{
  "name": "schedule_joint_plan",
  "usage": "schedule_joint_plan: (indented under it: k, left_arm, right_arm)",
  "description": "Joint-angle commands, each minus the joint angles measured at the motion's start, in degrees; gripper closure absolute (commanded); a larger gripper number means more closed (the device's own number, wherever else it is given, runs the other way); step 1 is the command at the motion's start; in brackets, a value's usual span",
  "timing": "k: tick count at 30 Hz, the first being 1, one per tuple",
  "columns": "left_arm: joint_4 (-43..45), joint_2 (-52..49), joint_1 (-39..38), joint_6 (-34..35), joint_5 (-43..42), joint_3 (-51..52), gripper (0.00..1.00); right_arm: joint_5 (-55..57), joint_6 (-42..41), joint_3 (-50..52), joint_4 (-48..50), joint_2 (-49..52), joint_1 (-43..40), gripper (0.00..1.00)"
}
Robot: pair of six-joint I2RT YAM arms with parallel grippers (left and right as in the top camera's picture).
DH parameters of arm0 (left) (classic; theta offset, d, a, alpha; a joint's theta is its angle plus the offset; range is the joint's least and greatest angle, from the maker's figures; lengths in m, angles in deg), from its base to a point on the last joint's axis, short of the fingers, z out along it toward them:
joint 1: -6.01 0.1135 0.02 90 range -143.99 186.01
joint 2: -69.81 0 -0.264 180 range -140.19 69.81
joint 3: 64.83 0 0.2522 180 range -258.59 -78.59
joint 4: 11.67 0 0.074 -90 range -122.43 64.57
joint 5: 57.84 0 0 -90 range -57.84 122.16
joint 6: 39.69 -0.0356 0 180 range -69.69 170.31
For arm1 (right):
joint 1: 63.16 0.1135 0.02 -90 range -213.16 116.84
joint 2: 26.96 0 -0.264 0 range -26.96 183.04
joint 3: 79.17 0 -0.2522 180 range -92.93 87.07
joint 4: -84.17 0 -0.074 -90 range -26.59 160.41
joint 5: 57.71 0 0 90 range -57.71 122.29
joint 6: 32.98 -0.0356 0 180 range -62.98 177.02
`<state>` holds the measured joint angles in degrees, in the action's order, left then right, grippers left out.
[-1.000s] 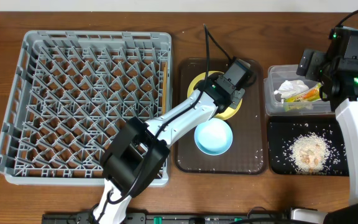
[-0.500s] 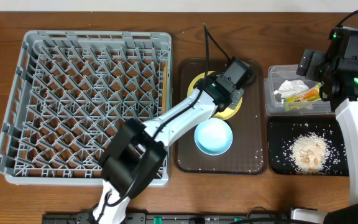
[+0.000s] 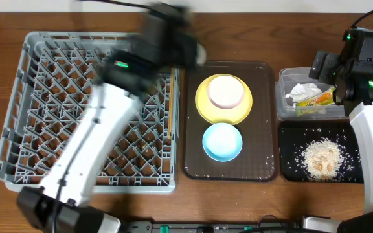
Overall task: Sort waste into correct bins and load items into the dishwasher rack
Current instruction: 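Lift the white cup with the left gripper and carry it over the rack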
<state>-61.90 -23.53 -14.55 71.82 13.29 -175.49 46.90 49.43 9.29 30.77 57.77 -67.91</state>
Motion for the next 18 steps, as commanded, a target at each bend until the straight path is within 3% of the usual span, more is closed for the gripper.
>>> schedule_joint_plan:
  k: [1, 5, 10, 14, 18]
  left_arm:
    - [-0.66, -3.04, 10.34, 6.54, -26.1, 0.17, 0.94]
    - [2.73, -8.15, 19.34, 7.43, -42.34, 0.17, 0.94]
    - [11.58, -16.46, 23.21, 13.2, -55.19, 0.17, 0.94]
    - [19.32, -22.71, 22.97, 19.41, -58.36, 0.17, 0.94]
    - [21.42, -26.49, 22.95, 21.0, -58.25, 0.17, 0.94]
  right_arm:
    - [0.13, -0.5, -0.55, -0.04, -0.74, -0.31, 0.01]
    - [0.13, -0.5, -0.55, -0.04, -0.74, -0.31, 0.01]
    - [0.13, -0.5, -0.55, -0.07, -0.74, -0.31, 0.01]
    - [0.13, -0.5, -0.55, -0.07, -0.74, -0.31, 0.01]
    - [0.13, -0.5, -0.55, -0.04, -0.74, -0.31, 0.01]
